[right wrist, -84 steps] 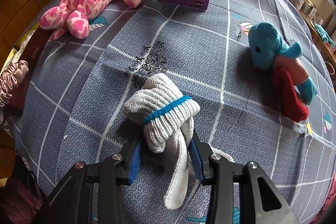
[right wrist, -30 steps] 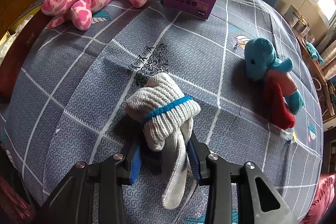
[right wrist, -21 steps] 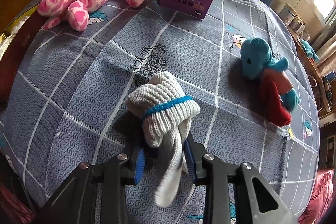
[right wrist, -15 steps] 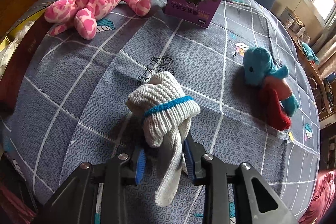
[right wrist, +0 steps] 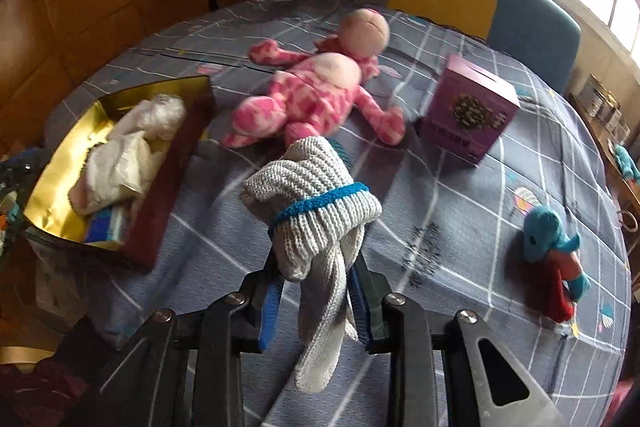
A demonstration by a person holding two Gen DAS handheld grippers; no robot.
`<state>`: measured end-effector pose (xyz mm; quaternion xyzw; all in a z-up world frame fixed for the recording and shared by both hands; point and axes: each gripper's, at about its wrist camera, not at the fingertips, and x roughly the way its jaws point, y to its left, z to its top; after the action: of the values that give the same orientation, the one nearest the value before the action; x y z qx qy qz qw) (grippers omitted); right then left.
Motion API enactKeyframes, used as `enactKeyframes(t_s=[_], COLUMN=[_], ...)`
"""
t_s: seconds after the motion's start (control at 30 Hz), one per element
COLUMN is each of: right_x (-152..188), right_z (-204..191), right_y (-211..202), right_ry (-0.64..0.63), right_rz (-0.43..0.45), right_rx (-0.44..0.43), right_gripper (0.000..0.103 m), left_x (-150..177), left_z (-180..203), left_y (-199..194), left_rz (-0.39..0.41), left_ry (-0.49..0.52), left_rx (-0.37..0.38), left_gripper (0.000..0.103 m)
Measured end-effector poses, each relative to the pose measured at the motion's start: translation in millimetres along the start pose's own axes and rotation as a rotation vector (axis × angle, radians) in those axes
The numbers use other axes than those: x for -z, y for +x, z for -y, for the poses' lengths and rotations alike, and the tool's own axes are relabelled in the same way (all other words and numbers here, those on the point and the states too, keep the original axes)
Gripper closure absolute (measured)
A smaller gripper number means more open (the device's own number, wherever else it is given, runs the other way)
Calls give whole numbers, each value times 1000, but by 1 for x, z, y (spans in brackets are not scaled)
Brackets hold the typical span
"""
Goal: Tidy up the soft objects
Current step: 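Carry the white knit glove into the gold tin and open the right gripper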
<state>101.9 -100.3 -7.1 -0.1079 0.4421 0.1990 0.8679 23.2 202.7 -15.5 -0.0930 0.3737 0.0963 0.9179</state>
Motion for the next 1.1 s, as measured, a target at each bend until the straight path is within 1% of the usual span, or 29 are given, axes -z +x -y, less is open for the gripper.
enactKeyframes(t_s=[0.13, 0.2, 0.33, 0.43, 0.5, 0.57, 0.63, 0.7, 0.73, 0.83, 0.97, 1.03, 1.1], right_x=[-21, -30, -43, -48, -48, -46, -46, -47, -49, -48, -45, -43, -41], right_z=[-43, -73, -135, -181, -204, -227, -241, -247, -246, -244, -227, -223, -217], right_y=[-6, -8, 0, 18, 38, 58, 78, 95, 101, 102, 90, 84, 78], right_ry=[-53, -90, -183, -247, -273, -313, -344, -342, -330, -301, -266, -254, -244], right_rz=[30, 35, 9, -32, -77, -117, -137, -152, -150, -142, -127, -108, -92], right_rx=[-156, -247, -406, -479, -495, -481, -427, -373, -361, -372, -393, -388, -381], right_gripper=[73, 73, 73, 73, 73, 73, 72, 71, 71, 67, 55, 51, 51], left_x=[-3, -5, -9, -12, -13, -14, -15, -16, -16, -17, -17, -16, -16], left_z=[-11, -19, -38, -52, -62, -69, -72, -72, -71, -66, -59, -57, -54], left_y=[0, -1, -4, -5, -6, -7, -9, -12, -14, -19, -19, -19, -19], left_rz=[7, 13, 29, 38, 45, 48, 58, 71, 78, 98, 101, 98, 99], left_ry=[-25, -42, -82, -117, -138, -154, -155, -146, -139, -114, -94, -88, -83], left_rx=[-21, -36, -71, -98, -116, -128, -137, -143, -143, -151, -149, -146, -146], left_gripper=[52, 52, 52, 52, 52, 52, 52, 52, 52, 49, 49, 49, 49])
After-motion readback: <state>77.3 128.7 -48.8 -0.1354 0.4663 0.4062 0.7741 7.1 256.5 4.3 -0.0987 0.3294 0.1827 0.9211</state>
